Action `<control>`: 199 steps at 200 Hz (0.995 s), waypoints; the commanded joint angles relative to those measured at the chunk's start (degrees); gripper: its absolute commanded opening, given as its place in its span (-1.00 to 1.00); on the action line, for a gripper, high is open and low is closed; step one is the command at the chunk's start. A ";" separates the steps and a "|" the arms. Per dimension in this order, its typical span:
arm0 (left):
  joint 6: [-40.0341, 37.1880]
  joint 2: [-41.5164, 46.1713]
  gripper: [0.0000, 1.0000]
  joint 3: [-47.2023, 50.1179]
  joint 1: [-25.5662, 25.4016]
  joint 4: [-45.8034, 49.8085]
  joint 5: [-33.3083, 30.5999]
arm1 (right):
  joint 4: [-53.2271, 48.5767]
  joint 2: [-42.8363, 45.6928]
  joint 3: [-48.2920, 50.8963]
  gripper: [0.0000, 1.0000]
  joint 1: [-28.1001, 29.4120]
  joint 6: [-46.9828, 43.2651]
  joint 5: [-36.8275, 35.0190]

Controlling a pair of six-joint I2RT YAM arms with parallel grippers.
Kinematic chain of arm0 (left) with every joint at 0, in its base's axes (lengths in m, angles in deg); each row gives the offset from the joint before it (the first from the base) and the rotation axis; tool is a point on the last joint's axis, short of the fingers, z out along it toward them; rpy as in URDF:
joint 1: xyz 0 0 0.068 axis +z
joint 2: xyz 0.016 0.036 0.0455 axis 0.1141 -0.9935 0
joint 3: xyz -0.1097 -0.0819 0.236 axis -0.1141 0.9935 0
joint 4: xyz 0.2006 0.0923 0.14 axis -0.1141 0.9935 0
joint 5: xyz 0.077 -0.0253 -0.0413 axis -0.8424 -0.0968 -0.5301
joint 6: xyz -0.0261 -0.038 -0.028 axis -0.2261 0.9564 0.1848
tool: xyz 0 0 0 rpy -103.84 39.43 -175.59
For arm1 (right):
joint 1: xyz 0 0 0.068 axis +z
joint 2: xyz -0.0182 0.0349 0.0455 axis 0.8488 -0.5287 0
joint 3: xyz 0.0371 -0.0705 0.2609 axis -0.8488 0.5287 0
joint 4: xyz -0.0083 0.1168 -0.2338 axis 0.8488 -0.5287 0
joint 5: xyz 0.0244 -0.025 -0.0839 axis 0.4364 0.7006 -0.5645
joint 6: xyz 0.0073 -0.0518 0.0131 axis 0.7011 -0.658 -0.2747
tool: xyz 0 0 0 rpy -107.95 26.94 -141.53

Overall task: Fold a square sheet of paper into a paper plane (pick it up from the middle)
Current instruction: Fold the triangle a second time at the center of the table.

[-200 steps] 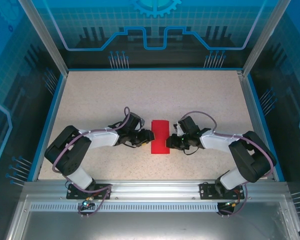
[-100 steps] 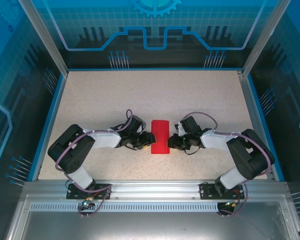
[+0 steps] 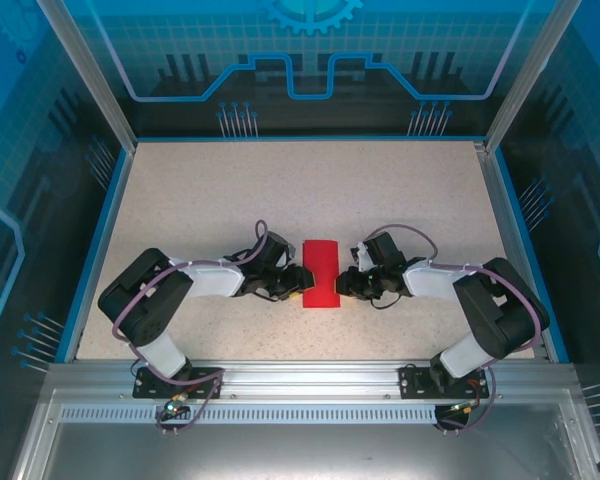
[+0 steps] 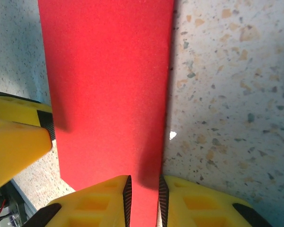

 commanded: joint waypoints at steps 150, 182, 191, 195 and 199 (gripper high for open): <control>3.07 -1.17 -0.26 -1.61 -1.02 -4.69 2.83 | 1.80 1.16 2.22 -0.48 -2.41 -0.78 2.68; 3.59 -2.16 -0.46 -2.07 -0.93 -4.93 2.40 | 0.87 2.85 2.51 -0.43 -3.44 -2.36 3.36; 3.68 -2.42 -0.51 -2.20 -0.93 -5.12 2.60 | 1.51 2.44 2.37 -0.45 -3.61 -2.64 5.17; 3.70 -2.51 -0.53 -2.23 -0.93 -5.20 2.64 | 1.87 2.18 2.30 -0.46 -3.54 -2.60 5.86; 3.68 -2.52 -0.56 -2.30 -0.90 -5.34 2.77 | 2.09 1.88 2.11 -0.46 -3.58 -2.52 6.70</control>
